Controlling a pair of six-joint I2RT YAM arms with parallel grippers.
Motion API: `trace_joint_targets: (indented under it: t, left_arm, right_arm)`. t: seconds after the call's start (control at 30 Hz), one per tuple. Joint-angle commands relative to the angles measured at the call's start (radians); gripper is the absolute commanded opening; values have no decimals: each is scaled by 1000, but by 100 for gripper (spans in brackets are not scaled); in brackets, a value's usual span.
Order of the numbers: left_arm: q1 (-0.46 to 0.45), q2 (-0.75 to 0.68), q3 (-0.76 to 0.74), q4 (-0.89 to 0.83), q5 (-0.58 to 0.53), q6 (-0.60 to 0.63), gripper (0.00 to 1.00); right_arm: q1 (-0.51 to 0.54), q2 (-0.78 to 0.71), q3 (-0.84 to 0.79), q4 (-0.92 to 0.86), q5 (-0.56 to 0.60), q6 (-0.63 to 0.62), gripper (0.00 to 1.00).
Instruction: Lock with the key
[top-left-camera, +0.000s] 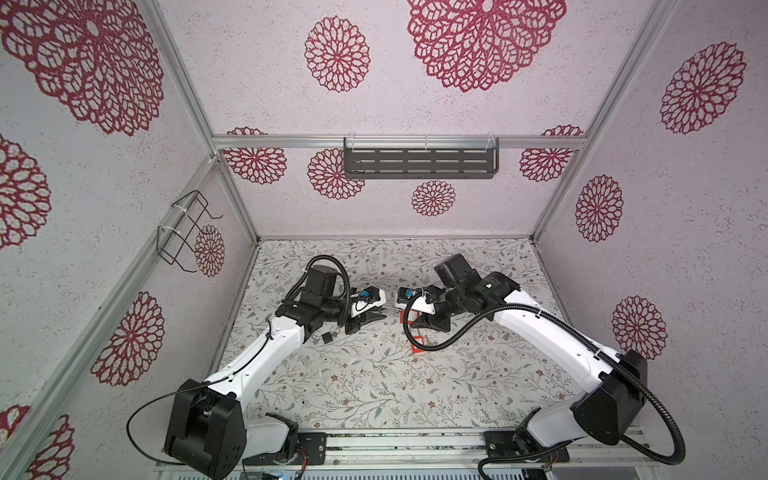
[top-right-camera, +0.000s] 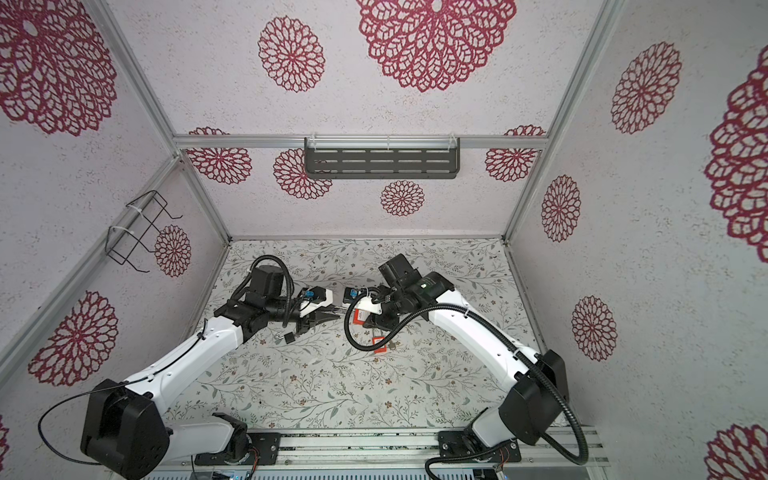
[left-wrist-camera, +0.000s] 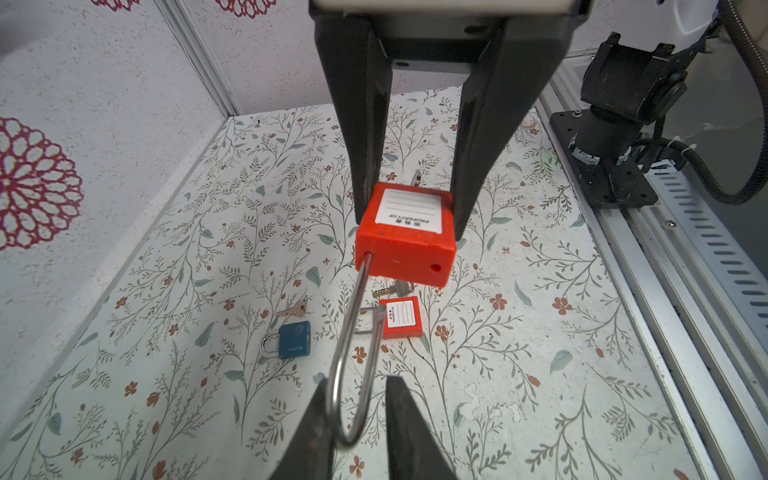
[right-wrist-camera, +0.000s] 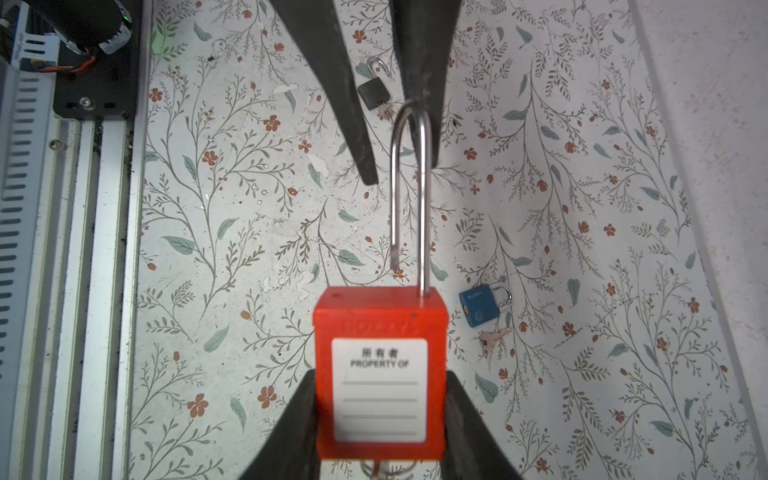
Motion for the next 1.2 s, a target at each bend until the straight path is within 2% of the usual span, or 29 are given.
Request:
trace_joint_targets:
  t: [0.0,0.17,0.4,0.63,0.7,0.8,0.9,1.0,1.17]
  left_arm:
    - [-6,6,32,-19,26,1,21]
    - [-12,7,42,-22,37,-6,20]
    - [-17,19,54,-43,47,-5,13]
    - [-21,33,78,-76,66,-7,0]
    - [-21,37,89,-92,74,-13,0]
    - [-22,34,91,-92,76,-40,0]
    - [-23,20,81,-72,76,-73,0]
    - [-21,2,68,-38,76,-114,0]
    - [-21,-22,30,57,91,-200,0]
  right_arm:
    - [4,-39,0,34,-6,-23,16]
    - [8,-34,0,33,2,-23,16]
    - [9,-37,-1,39,11,-28,16]
    - [12,-46,-13,57,43,-29,19]
    - [14,-53,-18,70,62,-26,25]
    - [16,-73,-25,101,93,-10,49]
    - [17,-113,-47,140,122,0,60]
    - [17,-163,-82,176,147,-1,69]
    - [17,-219,-108,162,167,1,72]
